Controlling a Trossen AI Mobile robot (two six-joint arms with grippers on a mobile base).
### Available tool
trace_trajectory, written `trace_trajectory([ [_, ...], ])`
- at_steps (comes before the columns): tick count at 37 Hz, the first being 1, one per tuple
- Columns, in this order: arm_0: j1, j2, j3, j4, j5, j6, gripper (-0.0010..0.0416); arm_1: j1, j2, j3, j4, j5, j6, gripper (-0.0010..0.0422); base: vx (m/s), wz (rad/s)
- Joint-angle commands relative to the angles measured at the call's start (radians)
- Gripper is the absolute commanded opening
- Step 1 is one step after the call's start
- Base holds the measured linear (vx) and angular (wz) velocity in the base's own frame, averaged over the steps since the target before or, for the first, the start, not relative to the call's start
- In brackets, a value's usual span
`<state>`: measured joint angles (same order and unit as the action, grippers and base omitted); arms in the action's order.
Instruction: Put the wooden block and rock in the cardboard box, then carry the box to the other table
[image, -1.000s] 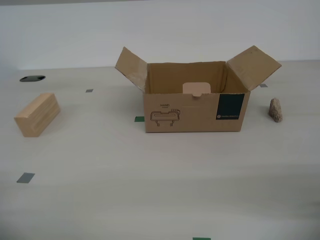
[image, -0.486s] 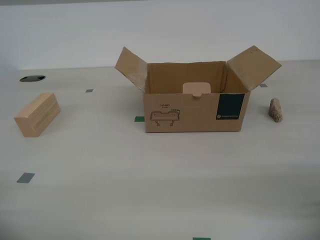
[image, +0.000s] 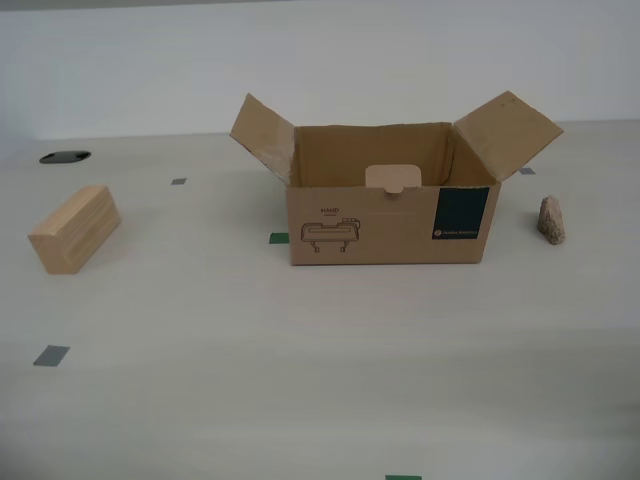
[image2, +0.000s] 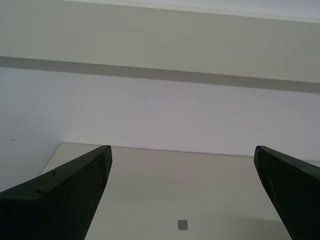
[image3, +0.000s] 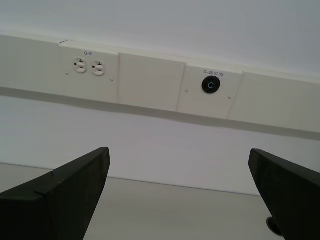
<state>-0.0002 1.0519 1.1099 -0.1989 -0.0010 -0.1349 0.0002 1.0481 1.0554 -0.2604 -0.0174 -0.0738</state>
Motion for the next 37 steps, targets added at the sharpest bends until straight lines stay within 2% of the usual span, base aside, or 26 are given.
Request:
trace_trajectory([
  [1,0.001,0.000,0.072,-0.094,0.002,0.001,0.0389,0.000,0.000,0.058,-0.090,-0.002,-0.021,0.0391,0.000,0.000],
  [10,0.001,0.018,0.259,-0.325,0.002,0.006,0.0390,0.000,0.018,0.235,-0.378,-0.051,-0.077,0.0391,0.000,0.000],
  [14,0.001,0.042,0.346,-0.434,0.002,0.012,0.0390,0.000,0.072,0.348,-0.570,-0.051,-0.076,0.0391,0.000,0.000],
  [20,0.001,0.103,0.480,-0.619,0.002,0.042,0.0389,0.000,0.181,0.510,-0.813,-0.042,-0.071,0.0391,0.000,0.000],
  [28,0.001,0.200,0.637,-0.841,0.002,0.086,0.0389,-0.001,0.297,0.652,-0.967,-0.016,-0.054,0.0391,0.000,0.000],
  [32,0.002,0.249,0.702,-0.951,0.002,0.096,0.0389,-0.002,0.340,0.704,-1.046,-0.008,-0.049,0.0391,0.000,0.000],
  [34,0.002,0.268,0.726,-0.992,0.002,0.111,0.0389,-0.002,0.358,0.727,-1.088,-0.008,-0.045,0.0391,0.000,0.000],
  [37,0.002,0.291,0.747,-1.027,0.002,0.112,0.0389,-0.002,0.380,0.752,-1.141,-0.008,-0.025,0.0391,0.000,0.000],
])
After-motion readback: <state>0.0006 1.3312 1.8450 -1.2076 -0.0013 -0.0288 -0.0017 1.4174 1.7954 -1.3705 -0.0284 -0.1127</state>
